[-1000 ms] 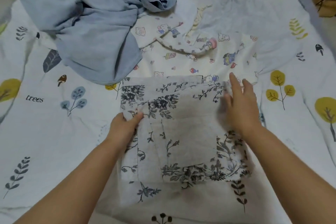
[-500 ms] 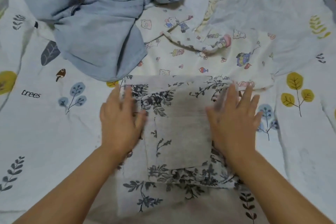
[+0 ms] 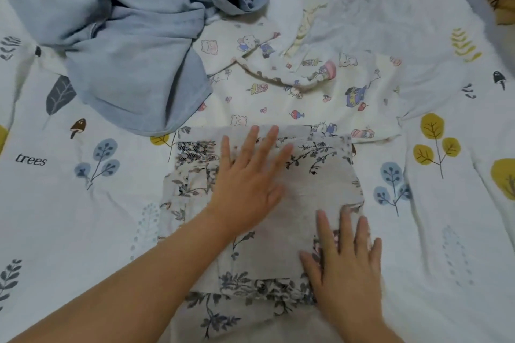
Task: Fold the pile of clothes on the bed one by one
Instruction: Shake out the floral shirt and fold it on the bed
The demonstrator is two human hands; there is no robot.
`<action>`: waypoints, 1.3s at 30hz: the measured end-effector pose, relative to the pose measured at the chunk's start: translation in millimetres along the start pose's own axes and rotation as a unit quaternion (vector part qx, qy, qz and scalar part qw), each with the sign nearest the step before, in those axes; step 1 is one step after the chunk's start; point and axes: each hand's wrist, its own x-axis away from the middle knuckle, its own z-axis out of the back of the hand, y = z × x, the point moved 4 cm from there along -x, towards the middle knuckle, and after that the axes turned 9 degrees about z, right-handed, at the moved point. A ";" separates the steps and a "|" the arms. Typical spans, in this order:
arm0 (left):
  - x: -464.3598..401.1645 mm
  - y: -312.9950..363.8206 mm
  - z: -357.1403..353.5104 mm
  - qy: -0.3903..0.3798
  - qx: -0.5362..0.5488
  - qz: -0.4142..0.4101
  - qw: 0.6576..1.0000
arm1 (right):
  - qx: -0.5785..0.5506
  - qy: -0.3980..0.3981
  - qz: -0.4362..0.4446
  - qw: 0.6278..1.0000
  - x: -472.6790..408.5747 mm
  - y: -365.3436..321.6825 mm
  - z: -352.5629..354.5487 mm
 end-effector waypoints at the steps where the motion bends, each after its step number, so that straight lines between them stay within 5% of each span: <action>1: -6.1 5.1 -9.8 -0.035 -0.006 -0.022 0.999 | 0.015 -0.024 0.001 1.000 5.0 0.0 -7.0; 5: -11.4 -10.2 -52.3 -0.221 -0.008 0.019 0.975 | 0.020 -0.060 0.014 0.998 3.6 5.3 -14.4; 7: -9.1 -11.9 -46.0 -0.198 0.015 0.005 0.980 | 0.019 -0.045 0.034 0.998 1.6 7.3 -11.4; 9: 1.3 -21.1 -21.1 -0.082 0.053 0.034 0.995 | -0.028 -0.031 0.041 0.998 -0.9 14.7 -10.3; 12: 38.9 -68.2 6.0 0.057 0.110 0.277 0.953 | -0.199 0.056 -0.027 0.978 -10.8 35.8 7.2; 15: 77.1 -104.1 -2.8 -0.077 0.209 0.499 0.837 | -0.294 0.074 -0.079 0.950 -30.8 50.3 19.2; 21: 86.9 -93.7 -11.2 -0.103 0.405 0.414 0.809 | -0.338 -0.005 -0.088 0.937 -51.7 46.2 17.6; 30: 90.9 -86.5 23.1 -0.039 0.349 0.369 0.861 | -0.301 0.107 -0.020 0.947 -37.2 22.4 50.0; 39: 160.5 -106.0 106.9 0.029 0.352 0.429 0.831 | -0.290 0.103 0.093 0.947 -15.0 -44.1 118.0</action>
